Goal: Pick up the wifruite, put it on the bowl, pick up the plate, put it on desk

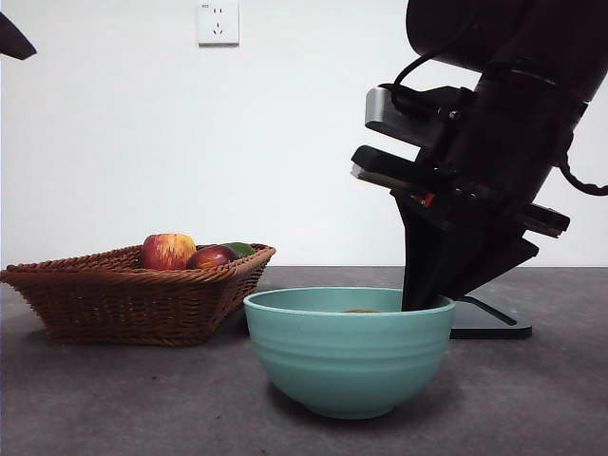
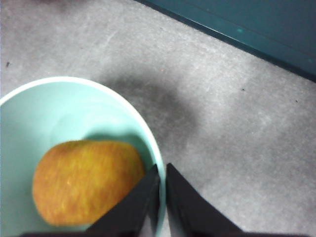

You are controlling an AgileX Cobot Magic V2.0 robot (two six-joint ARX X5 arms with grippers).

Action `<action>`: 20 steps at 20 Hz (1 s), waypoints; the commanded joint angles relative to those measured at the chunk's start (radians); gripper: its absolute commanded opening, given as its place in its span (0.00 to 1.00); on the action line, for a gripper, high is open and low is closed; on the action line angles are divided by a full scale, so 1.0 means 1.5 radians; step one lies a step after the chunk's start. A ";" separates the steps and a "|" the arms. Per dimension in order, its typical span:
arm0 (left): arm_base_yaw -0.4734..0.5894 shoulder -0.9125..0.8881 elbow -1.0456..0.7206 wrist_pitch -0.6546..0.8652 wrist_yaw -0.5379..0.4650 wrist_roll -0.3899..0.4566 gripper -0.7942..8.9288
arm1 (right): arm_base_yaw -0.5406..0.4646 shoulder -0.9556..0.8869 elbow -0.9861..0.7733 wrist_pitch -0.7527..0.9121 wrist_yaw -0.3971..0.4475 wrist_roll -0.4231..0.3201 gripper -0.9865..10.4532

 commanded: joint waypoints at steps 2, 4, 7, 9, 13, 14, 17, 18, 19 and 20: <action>-0.002 0.003 0.005 0.005 0.003 0.011 0.43 | 0.006 -0.007 0.028 0.001 -0.001 -0.011 0.10; -0.002 0.003 0.005 0.006 0.003 0.011 0.43 | -0.001 -0.009 0.054 -0.020 0.002 -0.023 0.10; -0.002 0.003 0.005 0.006 0.003 0.013 0.44 | -0.027 -0.008 0.089 -0.034 0.007 -0.045 0.10; -0.002 0.003 0.005 0.006 0.003 0.016 0.44 | -0.055 -0.006 0.107 -0.034 0.007 -0.058 0.10; -0.002 0.003 0.005 0.006 0.003 0.016 0.43 | -0.115 0.001 0.140 -0.033 0.006 -0.082 0.10; -0.002 0.003 0.005 0.006 0.003 0.016 0.43 | -0.129 0.007 0.151 -0.033 0.006 -0.088 0.10; -0.002 0.003 0.005 0.006 0.003 0.016 0.43 | -0.167 0.041 0.190 -0.033 0.004 -0.101 0.10; -0.002 0.003 0.005 0.006 0.003 0.016 0.44 | -0.175 0.057 0.206 -0.033 0.004 -0.107 0.10; -0.002 0.003 0.005 0.006 0.003 0.016 0.44 | -0.182 0.077 0.223 -0.032 0.004 -0.110 0.10; -0.002 0.003 0.005 0.006 0.003 0.016 0.43 | -0.186 0.098 0.241 -0.032 0.004 -0.114 0.10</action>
